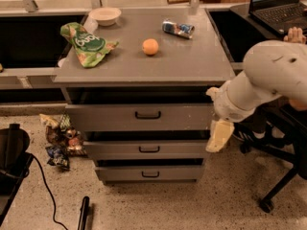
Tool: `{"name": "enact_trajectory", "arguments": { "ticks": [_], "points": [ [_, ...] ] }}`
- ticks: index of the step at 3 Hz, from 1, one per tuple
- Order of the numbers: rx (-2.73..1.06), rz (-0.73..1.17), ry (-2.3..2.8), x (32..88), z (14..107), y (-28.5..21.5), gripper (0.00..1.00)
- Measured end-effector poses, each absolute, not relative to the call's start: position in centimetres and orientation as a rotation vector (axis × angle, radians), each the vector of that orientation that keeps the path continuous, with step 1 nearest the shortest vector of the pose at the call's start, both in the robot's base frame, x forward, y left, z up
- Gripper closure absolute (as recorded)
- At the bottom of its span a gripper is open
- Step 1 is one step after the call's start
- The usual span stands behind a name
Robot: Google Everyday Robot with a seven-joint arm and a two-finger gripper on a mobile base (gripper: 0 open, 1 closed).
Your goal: Open top drawer
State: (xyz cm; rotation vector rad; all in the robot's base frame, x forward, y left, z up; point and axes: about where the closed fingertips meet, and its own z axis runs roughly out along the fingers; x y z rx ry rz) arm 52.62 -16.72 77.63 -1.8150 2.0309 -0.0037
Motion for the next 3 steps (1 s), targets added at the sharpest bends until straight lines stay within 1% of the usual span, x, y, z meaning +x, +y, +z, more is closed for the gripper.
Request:
{"name": "enact_trajectory", "arguments": {
  "ticks": [1,3],
  "points": [
    [-1.816,-0.037,1.981,55.6,74.9,-16.2,0.0],
    [-1.832,0.011,1.961,60.0,69.9,-14.9,0.0]
  ]
}}
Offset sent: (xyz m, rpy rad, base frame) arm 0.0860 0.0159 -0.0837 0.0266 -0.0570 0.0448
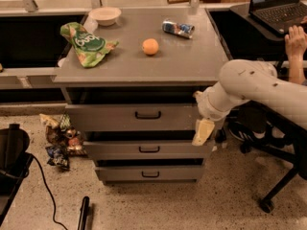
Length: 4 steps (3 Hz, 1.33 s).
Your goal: Open top drawer
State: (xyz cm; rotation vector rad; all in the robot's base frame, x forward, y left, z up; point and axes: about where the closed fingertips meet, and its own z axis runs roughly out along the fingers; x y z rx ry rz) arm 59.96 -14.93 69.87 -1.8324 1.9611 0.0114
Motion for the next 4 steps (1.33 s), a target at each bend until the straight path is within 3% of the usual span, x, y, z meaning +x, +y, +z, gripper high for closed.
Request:
{"name": "enact_trajectory", "arguments": {
  "ticks": [2,4],
  "points": [
    [-1.87,0.1,1.959,62.6,65.9,-13.5,0.0],
    [-1.88,0.121,1.948,63.0,65.3,-13.1,0.43]
  ]
}}
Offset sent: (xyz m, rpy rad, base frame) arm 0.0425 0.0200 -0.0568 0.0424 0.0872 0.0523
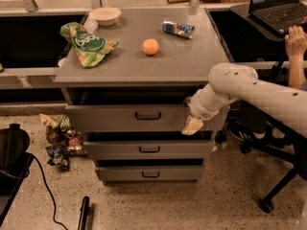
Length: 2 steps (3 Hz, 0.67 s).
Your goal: Open top drawer
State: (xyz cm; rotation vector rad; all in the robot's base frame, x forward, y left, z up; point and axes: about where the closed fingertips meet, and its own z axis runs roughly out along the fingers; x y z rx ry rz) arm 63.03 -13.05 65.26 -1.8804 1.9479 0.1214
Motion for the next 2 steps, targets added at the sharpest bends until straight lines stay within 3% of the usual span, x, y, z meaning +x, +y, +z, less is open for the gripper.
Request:
{"name": "enact_trajectory", "arguments": {
  "ticks": [2],
  "points": [
    [-1.866,0.102,1.91,61.44,67.73,-12.66,0.88]
  ]
}}
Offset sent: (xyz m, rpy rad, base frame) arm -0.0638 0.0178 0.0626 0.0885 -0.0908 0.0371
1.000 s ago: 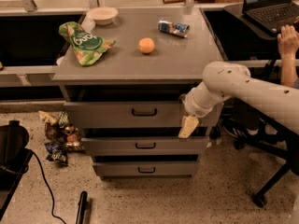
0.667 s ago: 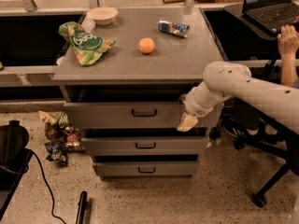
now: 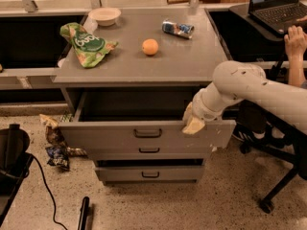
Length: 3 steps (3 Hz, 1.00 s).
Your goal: Open top drawer
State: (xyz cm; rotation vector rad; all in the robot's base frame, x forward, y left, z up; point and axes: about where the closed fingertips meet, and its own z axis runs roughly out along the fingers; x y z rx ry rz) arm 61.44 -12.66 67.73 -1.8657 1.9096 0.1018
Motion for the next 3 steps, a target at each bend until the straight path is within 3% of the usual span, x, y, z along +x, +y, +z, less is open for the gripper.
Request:
{"name": "enact_trajectory", "arguments": {
  "ticks": [1,3],
  "points": [
    [-1.866,0.102,1.91,61.12,67.91,-12.7,1.0],
    [-1.866,0.102,1.91,61.12,67.91,-12.7,0.58]
  ]
}}
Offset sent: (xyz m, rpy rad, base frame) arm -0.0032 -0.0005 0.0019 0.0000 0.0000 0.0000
